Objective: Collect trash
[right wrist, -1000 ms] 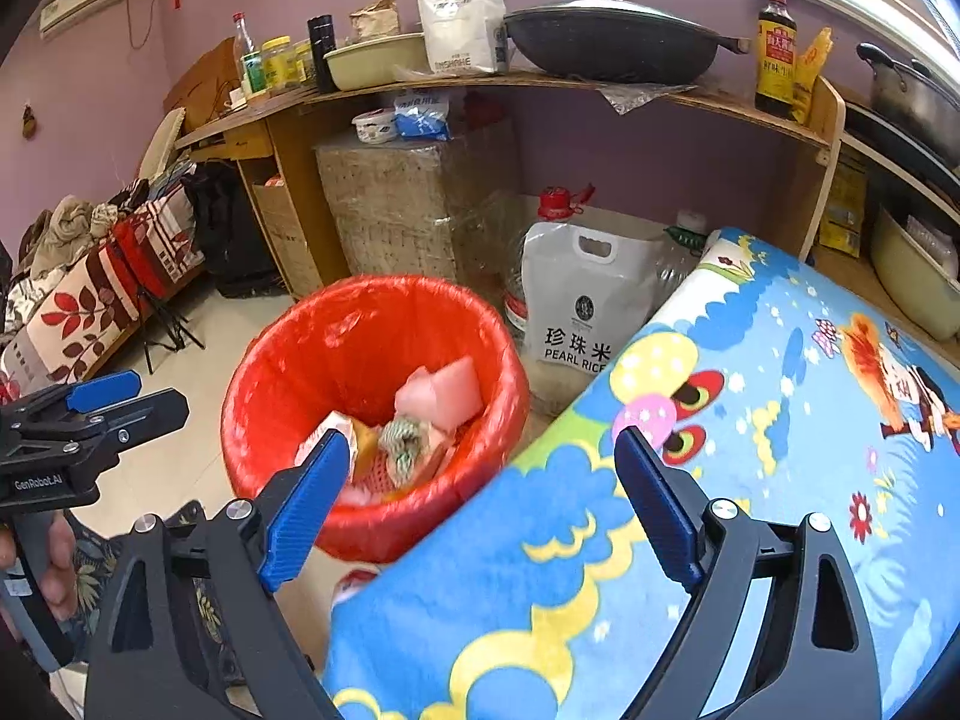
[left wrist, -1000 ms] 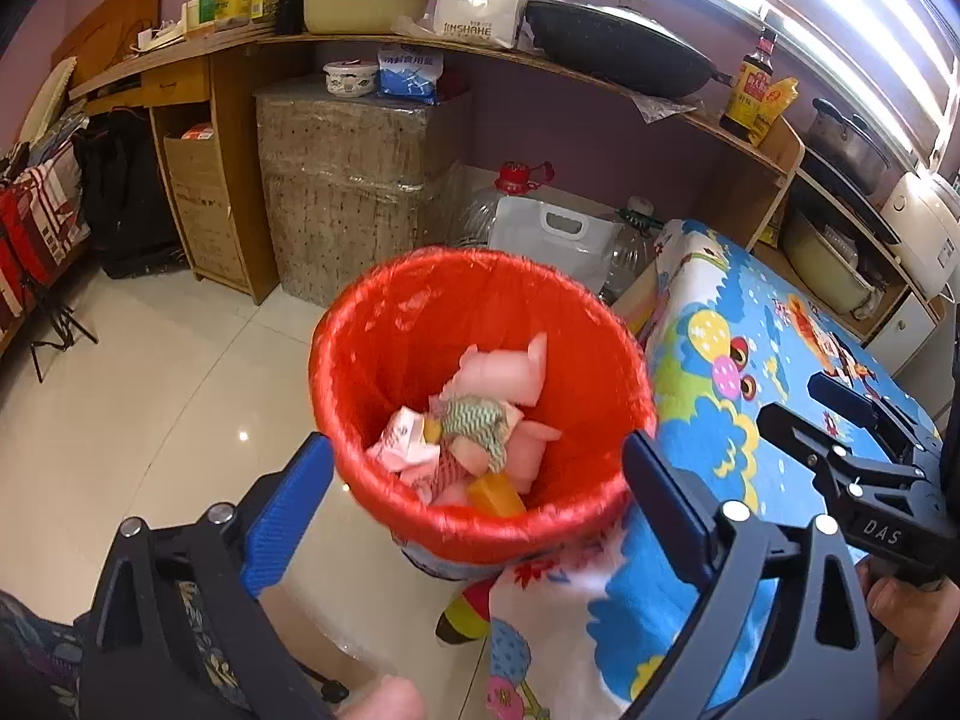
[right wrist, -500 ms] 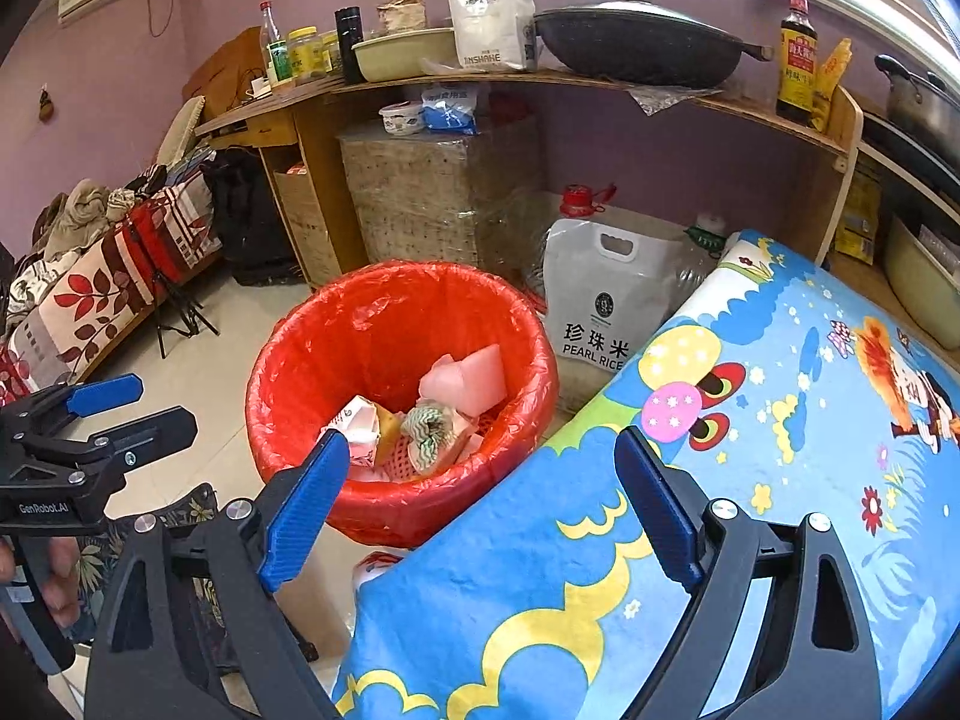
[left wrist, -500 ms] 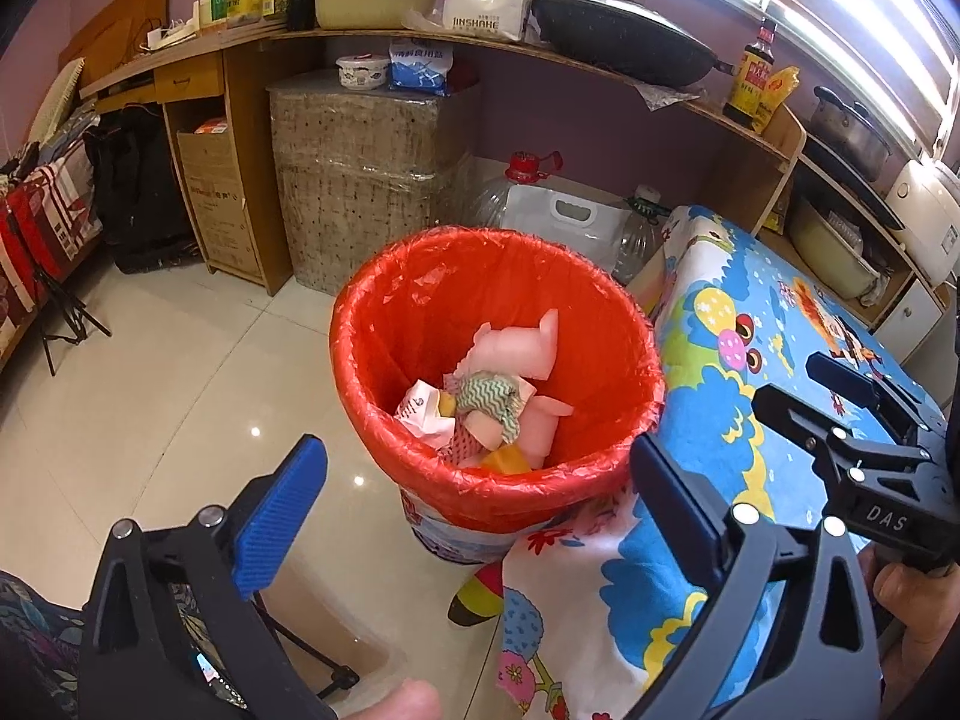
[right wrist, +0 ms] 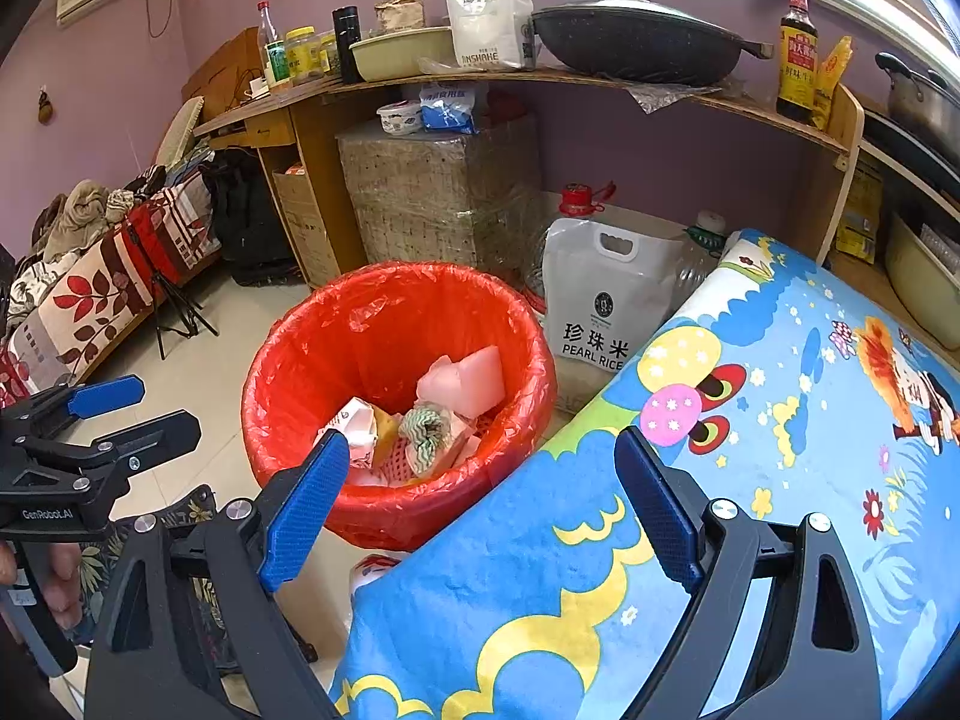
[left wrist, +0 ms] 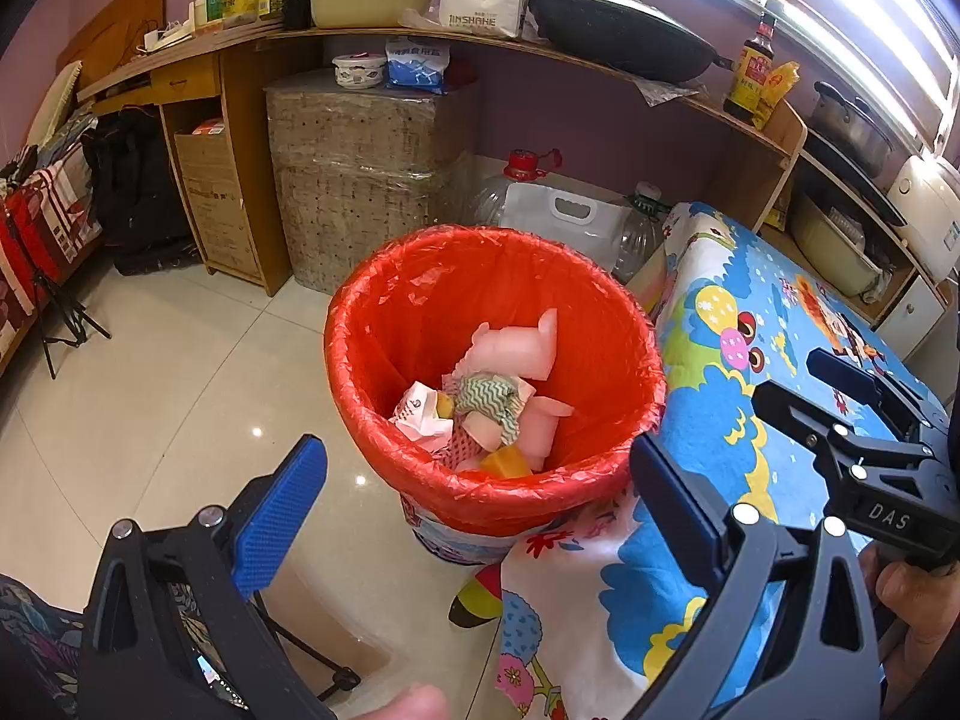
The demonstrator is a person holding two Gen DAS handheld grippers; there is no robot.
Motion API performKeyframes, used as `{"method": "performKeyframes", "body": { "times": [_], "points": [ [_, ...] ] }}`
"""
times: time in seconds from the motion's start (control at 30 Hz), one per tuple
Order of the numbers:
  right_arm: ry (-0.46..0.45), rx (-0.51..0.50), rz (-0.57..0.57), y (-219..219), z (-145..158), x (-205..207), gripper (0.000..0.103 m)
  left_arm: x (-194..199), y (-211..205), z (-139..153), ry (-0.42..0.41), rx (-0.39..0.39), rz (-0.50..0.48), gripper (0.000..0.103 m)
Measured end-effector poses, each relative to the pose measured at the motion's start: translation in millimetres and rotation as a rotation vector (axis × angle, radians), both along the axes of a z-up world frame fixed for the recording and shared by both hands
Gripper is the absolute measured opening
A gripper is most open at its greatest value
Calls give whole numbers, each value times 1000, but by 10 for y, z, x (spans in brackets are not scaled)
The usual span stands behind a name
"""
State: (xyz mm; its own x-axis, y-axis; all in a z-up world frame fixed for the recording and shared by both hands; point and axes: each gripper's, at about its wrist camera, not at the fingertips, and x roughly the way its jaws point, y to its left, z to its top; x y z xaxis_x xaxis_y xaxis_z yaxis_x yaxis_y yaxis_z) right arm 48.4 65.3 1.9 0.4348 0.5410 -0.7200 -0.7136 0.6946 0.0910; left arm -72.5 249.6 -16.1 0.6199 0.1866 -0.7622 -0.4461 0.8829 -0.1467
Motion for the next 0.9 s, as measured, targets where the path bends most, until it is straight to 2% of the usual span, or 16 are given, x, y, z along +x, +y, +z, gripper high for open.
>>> {"method": "performKeyframes", "body": {
  "times": [0.9],
  "points": [
    [-3,4,4,-9,37,18,85,34,-30,-5,3,13,4,97]
  ]
}}
